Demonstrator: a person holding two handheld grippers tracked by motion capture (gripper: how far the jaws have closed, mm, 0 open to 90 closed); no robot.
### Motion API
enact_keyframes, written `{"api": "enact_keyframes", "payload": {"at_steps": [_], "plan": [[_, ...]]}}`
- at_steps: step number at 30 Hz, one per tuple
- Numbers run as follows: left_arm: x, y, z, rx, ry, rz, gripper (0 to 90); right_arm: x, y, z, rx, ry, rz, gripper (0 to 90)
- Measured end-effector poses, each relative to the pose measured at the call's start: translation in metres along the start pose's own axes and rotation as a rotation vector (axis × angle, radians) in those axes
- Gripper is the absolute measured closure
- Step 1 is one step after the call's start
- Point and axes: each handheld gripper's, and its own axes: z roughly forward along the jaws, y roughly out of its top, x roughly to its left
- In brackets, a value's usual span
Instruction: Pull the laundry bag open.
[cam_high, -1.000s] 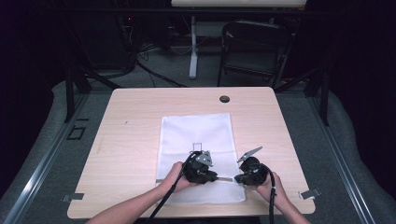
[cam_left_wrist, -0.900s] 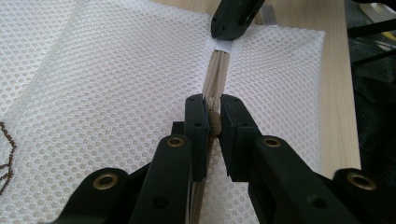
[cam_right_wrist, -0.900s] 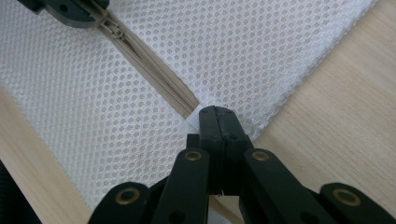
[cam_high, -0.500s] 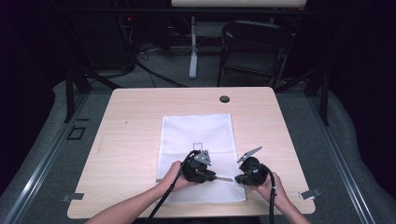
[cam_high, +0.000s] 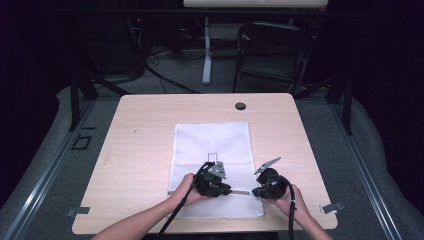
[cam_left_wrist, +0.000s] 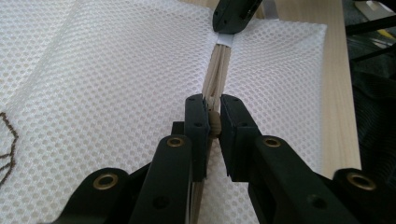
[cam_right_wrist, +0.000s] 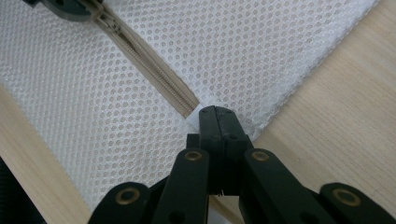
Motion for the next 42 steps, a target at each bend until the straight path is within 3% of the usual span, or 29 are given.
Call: {"api": "enact_keyframes", "payload": {"at_steps": [8,20,21,27,34,36,37,42], "plan": [[0.002,-0.011,-0.009,-0.006,0.002,-0.017,81.9,0.001,0.0,0.0,-0.006,0.002,0.003,90.0],[0.001,-0.015,-0.019,-0.001,0.016,-0.004,81.9,0.0,0.0,0.0,0.003,0.005,-0.003,90.0],[0.0,-0.017,-0.02,-0.019,0.019,-0.014,81.9,-0.001,0.0,0.001,-0.008,0.001,-0.01,90.0],[0.004,-0.023,-0.021,-0.029,0.003,-0.027,81.9,-0.002,0.0,0.0,-0.001,0.009,-0.011,90.0],[0.003,-0.024,-0.026,-0.03,0.005,-0.016,81.9,-0.001,0.0,0.001,-0.005,0.012,-0.008,90.0],[0.002,-0.026,-0.027,-0.024,0.024,-0.018,81.9,-0.001,0.0,0.001,-0.006,0.012,-0.007,90.0],[0.003,-0.027,-0.027,-0.034,0.005,-0.021,81.9,-0.001,0.0,0.001,-0.004,0.009,-0.01,90.0],[0.005,-0.031,-0.031,-0.033,0.002,-0.024,81.9,-0.001,0.0,0.001,-0.008,0.011,-0.008,90.0]]}}
